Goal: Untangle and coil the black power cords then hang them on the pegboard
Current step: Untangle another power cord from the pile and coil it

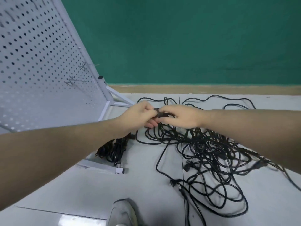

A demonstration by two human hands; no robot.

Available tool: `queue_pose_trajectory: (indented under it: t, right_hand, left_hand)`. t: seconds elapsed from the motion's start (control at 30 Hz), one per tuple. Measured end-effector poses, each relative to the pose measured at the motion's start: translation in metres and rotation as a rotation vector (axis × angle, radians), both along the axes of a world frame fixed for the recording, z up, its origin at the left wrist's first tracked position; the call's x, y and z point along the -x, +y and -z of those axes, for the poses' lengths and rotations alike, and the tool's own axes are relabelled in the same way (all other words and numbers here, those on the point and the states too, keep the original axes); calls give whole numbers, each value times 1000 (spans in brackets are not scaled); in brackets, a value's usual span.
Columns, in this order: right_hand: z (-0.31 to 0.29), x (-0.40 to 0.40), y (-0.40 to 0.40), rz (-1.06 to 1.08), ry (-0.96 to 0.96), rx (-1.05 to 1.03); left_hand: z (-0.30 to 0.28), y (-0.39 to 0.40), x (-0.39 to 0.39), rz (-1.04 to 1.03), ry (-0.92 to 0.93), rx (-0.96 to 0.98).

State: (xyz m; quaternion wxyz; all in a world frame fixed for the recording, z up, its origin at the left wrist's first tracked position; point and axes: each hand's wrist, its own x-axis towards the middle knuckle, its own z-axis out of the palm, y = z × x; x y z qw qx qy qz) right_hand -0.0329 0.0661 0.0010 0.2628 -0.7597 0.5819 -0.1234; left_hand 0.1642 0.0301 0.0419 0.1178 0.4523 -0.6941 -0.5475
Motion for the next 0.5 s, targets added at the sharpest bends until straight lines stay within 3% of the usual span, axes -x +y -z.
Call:
queue_pose_trajectory:
  t: [0.3, 0.5]
  right_hand:
    - [-88, 10, 51, -75, 159, 83]
    - [-123, 22, 108, -15, 229, 130]
  left_hand:
    - [-73, 40, -23, 59, 194, -24]
    - [-108, 50, -20, 382, 34, 51]
